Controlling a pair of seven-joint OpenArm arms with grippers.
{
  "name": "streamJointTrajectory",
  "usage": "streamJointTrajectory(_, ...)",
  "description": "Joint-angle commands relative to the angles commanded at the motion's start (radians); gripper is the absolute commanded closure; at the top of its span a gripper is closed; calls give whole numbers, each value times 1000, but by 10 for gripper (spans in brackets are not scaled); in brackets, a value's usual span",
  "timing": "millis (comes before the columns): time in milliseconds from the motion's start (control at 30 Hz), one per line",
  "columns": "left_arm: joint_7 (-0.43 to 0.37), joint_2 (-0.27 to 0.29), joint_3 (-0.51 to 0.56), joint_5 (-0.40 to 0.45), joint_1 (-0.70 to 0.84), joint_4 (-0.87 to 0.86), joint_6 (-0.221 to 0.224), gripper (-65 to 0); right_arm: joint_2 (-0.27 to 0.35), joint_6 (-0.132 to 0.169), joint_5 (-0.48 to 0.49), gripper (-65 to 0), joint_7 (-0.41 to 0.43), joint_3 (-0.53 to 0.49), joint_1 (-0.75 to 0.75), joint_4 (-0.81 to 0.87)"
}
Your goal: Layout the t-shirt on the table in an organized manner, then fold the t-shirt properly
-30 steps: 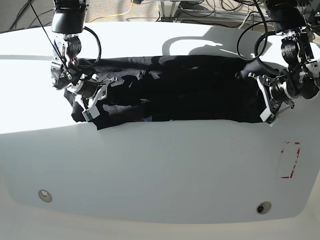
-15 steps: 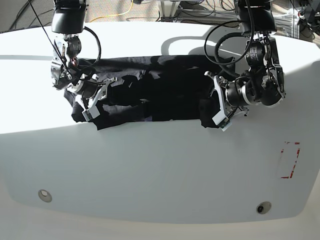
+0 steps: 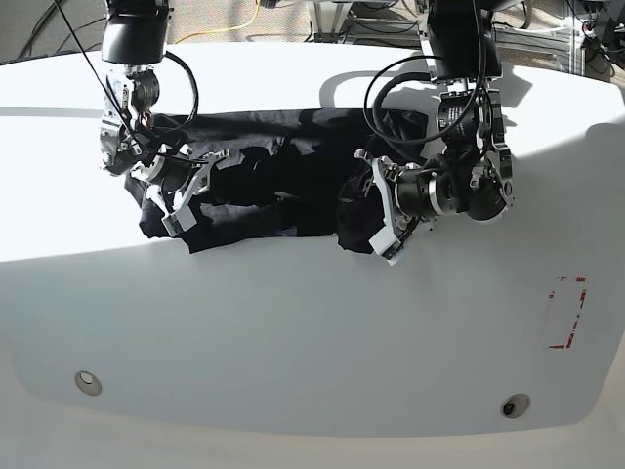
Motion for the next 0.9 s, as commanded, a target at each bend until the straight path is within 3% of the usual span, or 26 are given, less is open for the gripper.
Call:
streamJointTrajectory(100, 0, 2, 15, 0, -5, -2, 0, -132, 0, 0, 0, -68, 0, 0, 0, 0)
streamJointTrajectory(267, 0, 26, 28, -8, -8, -2, 0, -322, 0, 0, 0, -68, 0, -3, 0, 0)
streamJointTrajectory(367, 0, 57, 35, -21, -14, 2, 0, -404, 0, 0, -2, -68, 0, -3, 0, 0)
streamJointTrajectory(633, 0, 63, 123, -150, -66, 2, 0, -399, -2, 0, -5, -68, 0, -5, 0, 0)
streamJointTrajectory(767, 0, 63, 92, -133, -84, 2, 0, -397, -2, 0, -6, -68, 0, -5, 0, 0)
streamJointTrajectory(900, 0, 9, 25, -91, -92, 2, 0, -397, 0, 0, -6, -68, 0, -3, 0, 0)
